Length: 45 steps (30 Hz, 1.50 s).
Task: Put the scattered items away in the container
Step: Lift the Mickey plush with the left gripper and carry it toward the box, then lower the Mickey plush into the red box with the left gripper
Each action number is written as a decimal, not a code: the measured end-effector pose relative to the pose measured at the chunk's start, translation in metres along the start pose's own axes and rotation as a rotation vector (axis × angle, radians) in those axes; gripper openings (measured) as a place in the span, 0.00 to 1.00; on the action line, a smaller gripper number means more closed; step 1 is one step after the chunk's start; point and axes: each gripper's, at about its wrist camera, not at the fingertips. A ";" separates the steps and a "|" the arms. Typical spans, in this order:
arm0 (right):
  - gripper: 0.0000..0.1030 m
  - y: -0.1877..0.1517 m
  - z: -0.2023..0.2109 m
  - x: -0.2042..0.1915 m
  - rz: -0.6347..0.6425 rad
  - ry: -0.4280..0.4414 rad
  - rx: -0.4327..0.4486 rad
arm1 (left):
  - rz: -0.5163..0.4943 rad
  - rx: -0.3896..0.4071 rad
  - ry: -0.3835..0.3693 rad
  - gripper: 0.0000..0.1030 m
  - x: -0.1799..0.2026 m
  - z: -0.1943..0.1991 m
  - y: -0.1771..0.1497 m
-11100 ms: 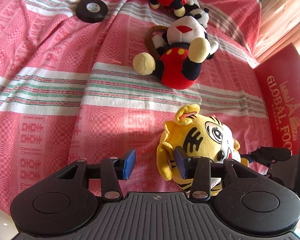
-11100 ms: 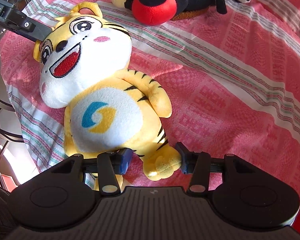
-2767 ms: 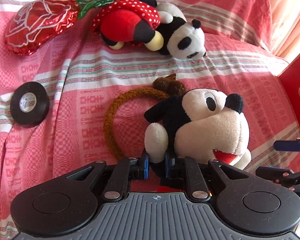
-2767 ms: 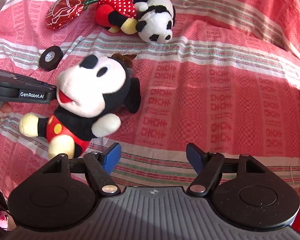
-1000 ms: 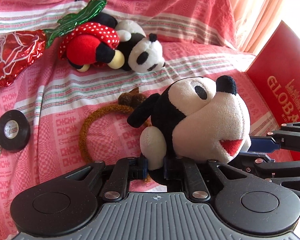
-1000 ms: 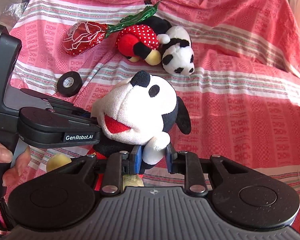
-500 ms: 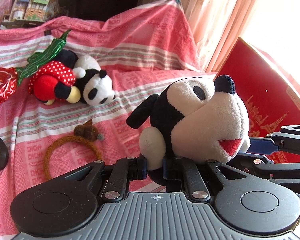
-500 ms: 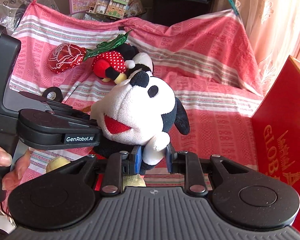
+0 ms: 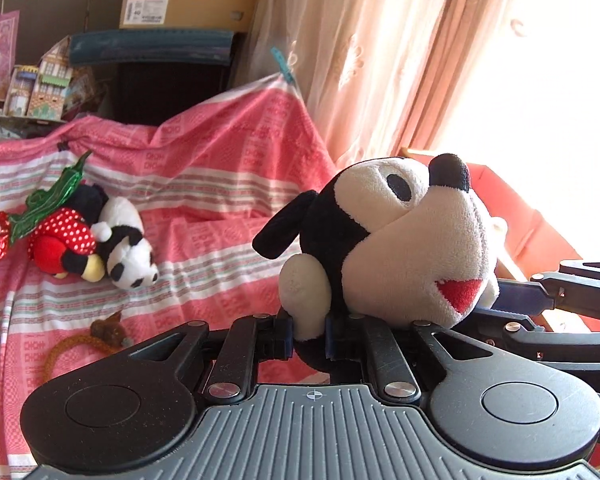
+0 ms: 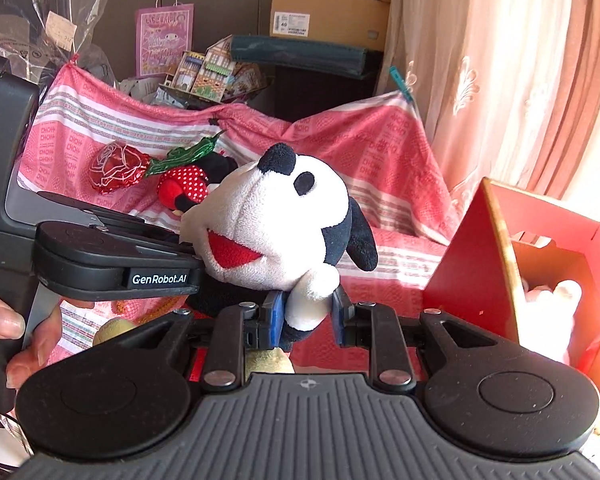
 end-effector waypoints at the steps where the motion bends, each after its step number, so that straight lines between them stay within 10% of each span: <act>1: 0.27 0.002 0.007 0.009 0.003 -0.007 0.014 | -0.006 0.014 -0.004 0.26 0.012 0.000 0.006; 20: 0.27 -0.021 0.096 0.202 -0.034 -0.331 0.089 | -0.188 0.062 -0.236 0.26 0.256 -0.080 0.072; 32: 0.32 -0.038 0.061 0.254 0.024 -0.358 -0.011 | -0.232 -0.065 -0.219 0.29 0.300 -0.147 0.076; 36: 0.74 -0.055 0.047 0.267 0.040 -0.388 -0.059 | -0.236 -0.165 -0.125 0.66 0.285 -0.166 0.073; 45: 0.85 -0.069 0.055 0.267 -0.062 -0.433 -0.043 | -0.269 -0.118 -0.138 0.88 0.264 -0.152 0.075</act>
Point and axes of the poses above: each gripper's, at about its wrist camera, not at the fingertips, and z roughly against the way its jaws point, x to its right, y to its top, and after that the axes turned 2 degrees about -z, right-handed
